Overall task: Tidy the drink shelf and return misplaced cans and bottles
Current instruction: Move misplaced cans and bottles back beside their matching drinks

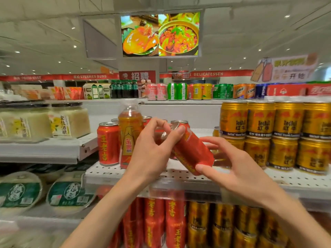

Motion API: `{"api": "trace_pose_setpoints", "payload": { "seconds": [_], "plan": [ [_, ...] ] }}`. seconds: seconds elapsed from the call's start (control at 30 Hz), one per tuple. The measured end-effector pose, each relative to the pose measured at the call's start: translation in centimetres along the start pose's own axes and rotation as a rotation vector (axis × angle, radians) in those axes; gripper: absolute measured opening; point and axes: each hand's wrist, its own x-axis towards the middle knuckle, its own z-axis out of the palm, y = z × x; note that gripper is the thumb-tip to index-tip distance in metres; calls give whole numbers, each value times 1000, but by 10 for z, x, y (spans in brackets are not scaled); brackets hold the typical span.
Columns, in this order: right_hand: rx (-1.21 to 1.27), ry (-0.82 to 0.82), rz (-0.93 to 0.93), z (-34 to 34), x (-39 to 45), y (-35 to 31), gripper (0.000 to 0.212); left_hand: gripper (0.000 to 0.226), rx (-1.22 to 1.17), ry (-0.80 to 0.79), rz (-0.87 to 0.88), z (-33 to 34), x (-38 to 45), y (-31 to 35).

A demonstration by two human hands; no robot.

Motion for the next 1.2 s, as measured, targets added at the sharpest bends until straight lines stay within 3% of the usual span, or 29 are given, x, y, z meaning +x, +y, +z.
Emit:
{"api": "trace_pose_setpoints", "payload": {
  "seconds": [0.2, 0.37, 0.53, 0.77, 0.93, 1.2],
  "plan": [
    [-167, 155, 82, 46, -5, -39, 72, 26, 113, -99, 74, -23, 5, -5],
    [-159, 209, 164, 63, 11, -42, 64, 21, 186, -169, 150, -40, 17, -11],
    [-35, 233, 316, 57, 26, -30, 57, 23, 484, -57, 384, -54, 19, -29],
    [-65, 110, 395, 67, 37, -16, 52, 41, 605, -86, 376, -61, 20, -47],
    [-59, 151, 349, 71, 36, -16, 67, 43, 594, -72, 387, -61, 21, -53],
    [29, 44, 306, 68, 32, -21, 55, 45, 600, -53, 399, -58, 22, -57]
  ]
}}
